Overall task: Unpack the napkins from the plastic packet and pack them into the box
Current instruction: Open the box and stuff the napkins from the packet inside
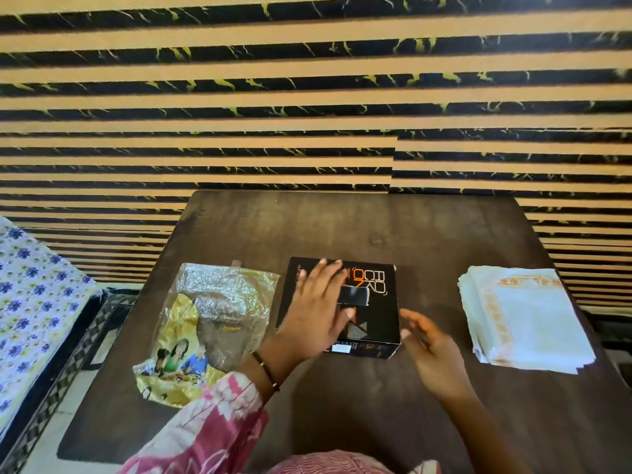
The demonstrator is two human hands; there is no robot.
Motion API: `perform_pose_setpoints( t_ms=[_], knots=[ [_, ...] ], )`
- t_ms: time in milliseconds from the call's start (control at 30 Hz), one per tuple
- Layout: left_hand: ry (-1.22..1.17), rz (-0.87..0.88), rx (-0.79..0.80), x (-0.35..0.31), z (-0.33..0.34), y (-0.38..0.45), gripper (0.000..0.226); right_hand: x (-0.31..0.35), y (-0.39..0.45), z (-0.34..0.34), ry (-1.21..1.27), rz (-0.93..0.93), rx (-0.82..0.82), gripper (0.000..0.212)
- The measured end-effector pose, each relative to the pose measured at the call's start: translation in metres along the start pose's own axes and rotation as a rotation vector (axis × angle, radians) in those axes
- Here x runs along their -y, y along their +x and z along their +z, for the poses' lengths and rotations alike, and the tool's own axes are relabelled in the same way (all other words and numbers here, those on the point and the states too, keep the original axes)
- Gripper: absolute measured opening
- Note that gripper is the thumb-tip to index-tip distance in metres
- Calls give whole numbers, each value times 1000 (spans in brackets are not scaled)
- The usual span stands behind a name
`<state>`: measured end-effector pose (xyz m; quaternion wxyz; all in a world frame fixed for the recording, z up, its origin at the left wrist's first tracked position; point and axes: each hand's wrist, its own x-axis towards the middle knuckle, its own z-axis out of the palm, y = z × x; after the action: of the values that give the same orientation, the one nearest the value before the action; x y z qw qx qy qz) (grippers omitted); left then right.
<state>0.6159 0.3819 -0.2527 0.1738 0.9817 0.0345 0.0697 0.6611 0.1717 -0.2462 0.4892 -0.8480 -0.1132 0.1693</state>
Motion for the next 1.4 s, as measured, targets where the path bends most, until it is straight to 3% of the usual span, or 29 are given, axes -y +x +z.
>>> perform_pose_setpoints(
  t_ms=[100, 200, 433, 667, 800, 933, 1033, 1133, 1267, 1400],
  knots=[
    [152, -32, 148, -22, 19, 19, 80, 10, 17, -5, -20, -5, 17, 36],
    [214, -84, 198, -33, 28, 22, 87, 16, 41, -11, -112, -13, 37, 43],
    [181, -93, 201, -35, 25, 20, 83, 24, 93, -21, -224, -95, 250, 47],
    [188, -118, 161, -35, 27, 20, 74, 5, 113, -35, -274, -175, 341, 40],
    [210, -126, 147, -35, 28, 21, 77, 0, 117, -48, -430, -227, 295, 40],
    [218, -135, 142, -36, 29, 21, 72, -16, 113, -64, -656, -108, 312, 52],
    [207, -137, 145, -36, 29, 20, 75, -27, 95, -59, -815, -188, 317, 58],
    [203, -142, 134, -37, 29, 20, 74, -44, 74, -43, -845, -194, 377, 60],
    [194, -142, 102, -36, 30, 20, 74, -74, 67, -34, -864, -69, 337, 67],
    [203, -148, 95, -35, 31, 20, 74, -92, 65, -34, -985, -92, 324, 72]
  ],
)
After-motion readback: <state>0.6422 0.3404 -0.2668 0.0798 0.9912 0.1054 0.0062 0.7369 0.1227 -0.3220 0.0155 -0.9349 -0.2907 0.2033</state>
